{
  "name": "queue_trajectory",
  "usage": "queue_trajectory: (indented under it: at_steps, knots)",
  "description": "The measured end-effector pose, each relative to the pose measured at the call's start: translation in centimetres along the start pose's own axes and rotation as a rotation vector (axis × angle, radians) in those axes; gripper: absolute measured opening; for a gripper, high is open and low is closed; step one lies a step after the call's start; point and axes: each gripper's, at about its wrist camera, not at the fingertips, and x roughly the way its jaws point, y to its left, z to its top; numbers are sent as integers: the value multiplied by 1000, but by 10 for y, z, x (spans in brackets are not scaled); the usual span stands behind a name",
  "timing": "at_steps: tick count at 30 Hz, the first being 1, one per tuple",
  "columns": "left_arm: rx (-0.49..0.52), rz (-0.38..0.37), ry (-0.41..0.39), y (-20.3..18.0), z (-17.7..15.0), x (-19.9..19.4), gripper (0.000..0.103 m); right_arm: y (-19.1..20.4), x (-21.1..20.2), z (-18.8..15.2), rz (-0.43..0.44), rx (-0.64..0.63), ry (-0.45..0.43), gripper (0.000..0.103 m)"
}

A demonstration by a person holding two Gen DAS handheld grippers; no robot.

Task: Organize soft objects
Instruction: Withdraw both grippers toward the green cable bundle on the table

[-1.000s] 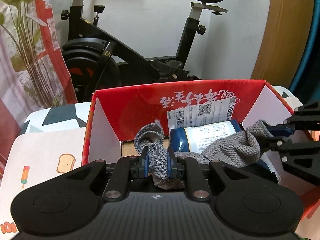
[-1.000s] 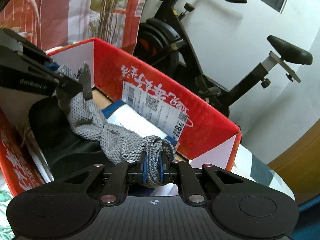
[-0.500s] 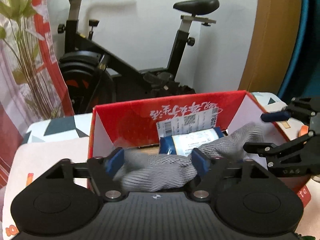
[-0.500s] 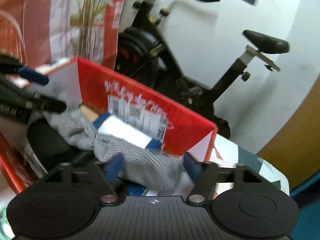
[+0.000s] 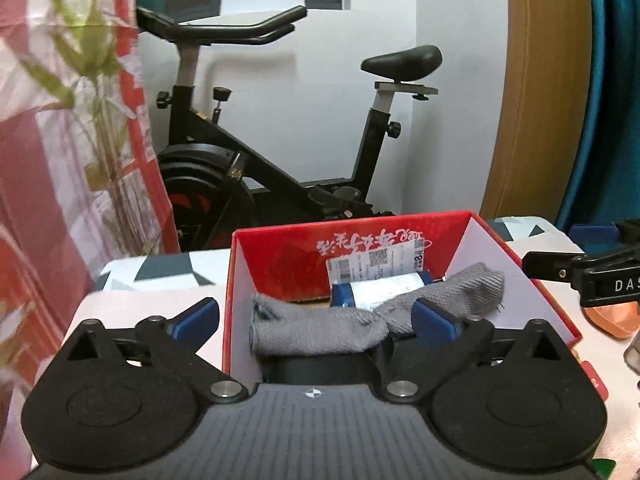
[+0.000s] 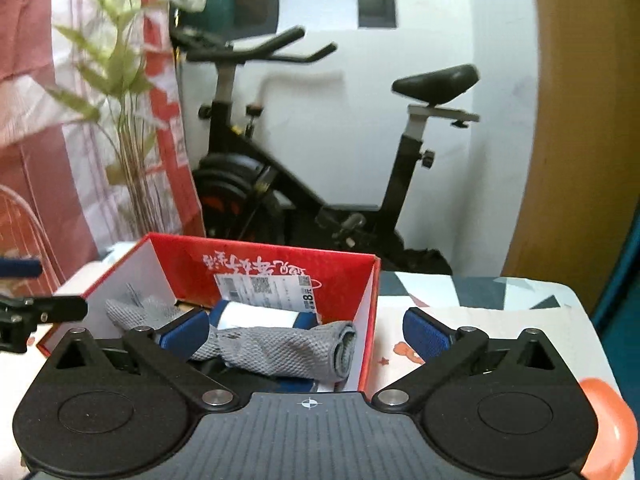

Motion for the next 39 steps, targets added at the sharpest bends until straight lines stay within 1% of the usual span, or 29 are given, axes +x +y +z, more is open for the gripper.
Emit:
queue_trajectory:
  at_steps: [3,6,10,13,16,20,23,28,31,34,36,39]
  knots:
    - [-1,43,-20,-4,-14,-14,103,8,-18,-12,-2,-3,-51,103]
    - [-16,62,-34,-6,-28,-26,103,14,-31,-22,17,-3,-67,103]
    - [-57,87,-53,-4,-46,-43,103,23,-47,-36,9,-7,-94,103]
    - [-105,91,-51,-1,-60,-53,103,27,-60,-47,1,-16,-123,103]
    - [-140,112,-39,1,-75,-61,103,29,-73,-58,16,1,-147,103]
    - [-159,132,-15,2,-96,-69,103,37,-84,-79,18,-1,-150,103]
    - [-171,142,-2,6,-108,-72,103,41,-86,-97,17,3,-126,103]
    - [-125,167,25,5,-127,-74,103,40,-79,-123,32,38,-47,103]
    - [-146,156,43,7,-137,-74,103,37,-73,-136,32,67,5,103]
    - [-180,147,85,8,-143,-69,103,37,-66,-147,40,77,40,103]
    - [-164,148,86,5,-145,-68,103,40,-64,-154,41,63,56,103]
    - [-169,106,93,2,-147,-66,103,44,-60,-158,37,48,75,102]
